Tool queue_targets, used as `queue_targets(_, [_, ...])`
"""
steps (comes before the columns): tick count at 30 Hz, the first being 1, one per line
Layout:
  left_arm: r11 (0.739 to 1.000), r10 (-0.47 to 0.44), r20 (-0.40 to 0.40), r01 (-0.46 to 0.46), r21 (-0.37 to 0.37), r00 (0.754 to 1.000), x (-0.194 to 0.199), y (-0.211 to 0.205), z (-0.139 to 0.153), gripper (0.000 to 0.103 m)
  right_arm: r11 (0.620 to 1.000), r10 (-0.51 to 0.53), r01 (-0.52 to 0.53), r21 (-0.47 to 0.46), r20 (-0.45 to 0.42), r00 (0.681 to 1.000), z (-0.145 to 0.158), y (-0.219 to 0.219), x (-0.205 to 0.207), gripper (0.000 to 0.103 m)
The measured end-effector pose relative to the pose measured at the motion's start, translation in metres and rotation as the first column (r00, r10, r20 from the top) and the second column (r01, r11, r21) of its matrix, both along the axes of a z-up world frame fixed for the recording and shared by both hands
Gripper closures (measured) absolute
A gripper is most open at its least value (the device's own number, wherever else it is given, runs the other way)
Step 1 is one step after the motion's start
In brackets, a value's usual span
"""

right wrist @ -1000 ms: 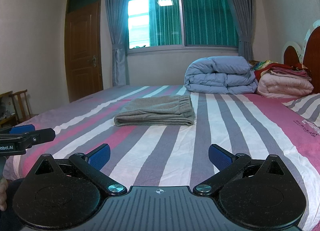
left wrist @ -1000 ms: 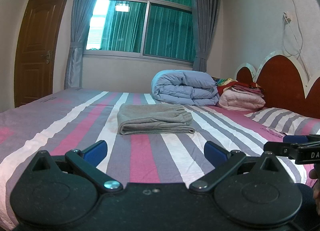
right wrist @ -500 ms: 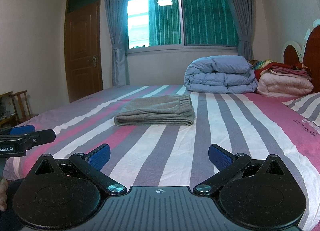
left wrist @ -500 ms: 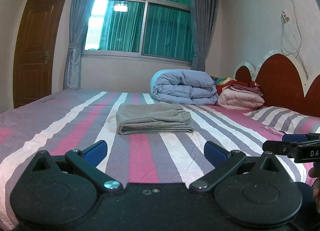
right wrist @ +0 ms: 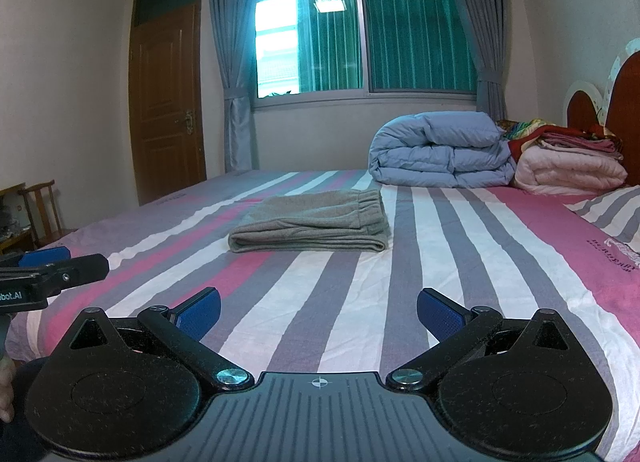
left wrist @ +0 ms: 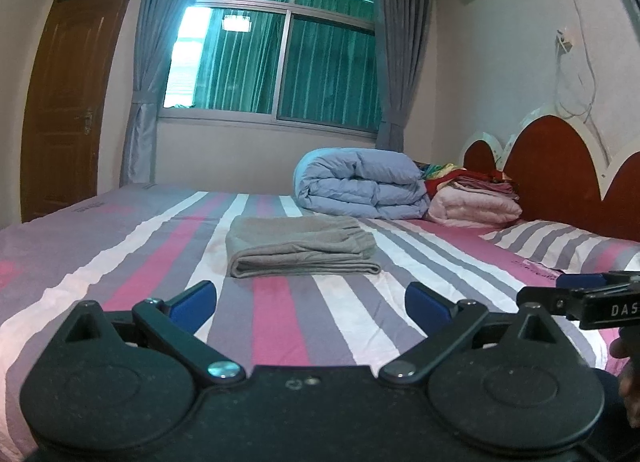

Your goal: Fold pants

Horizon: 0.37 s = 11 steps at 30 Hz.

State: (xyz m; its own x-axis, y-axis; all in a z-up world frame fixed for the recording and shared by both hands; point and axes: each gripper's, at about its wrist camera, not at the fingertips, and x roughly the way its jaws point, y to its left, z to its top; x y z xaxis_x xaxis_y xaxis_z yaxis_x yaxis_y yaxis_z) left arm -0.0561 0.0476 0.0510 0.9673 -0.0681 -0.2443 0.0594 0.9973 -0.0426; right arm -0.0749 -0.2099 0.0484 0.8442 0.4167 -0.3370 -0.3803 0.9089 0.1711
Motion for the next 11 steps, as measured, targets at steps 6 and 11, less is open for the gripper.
queue_targets(6, [1.000,-0.010,-0.002,0.010,-0.001,1.000,0.0003,0.0018,0.0000,0.010,1.000,-0.001,0.001,0.002,0.000,1.000,-0.0005,0.0019,-0.0002,0.000])
queue_targets(11, [1.000,-0.003,-0.010,0.003,0.009,1.000,0.0011,0.0013,0.0001,0.006,1.000,0.000,0.000,0.000,0.000,1.000,-0.0006,0.0032,-0.0002,0.000])
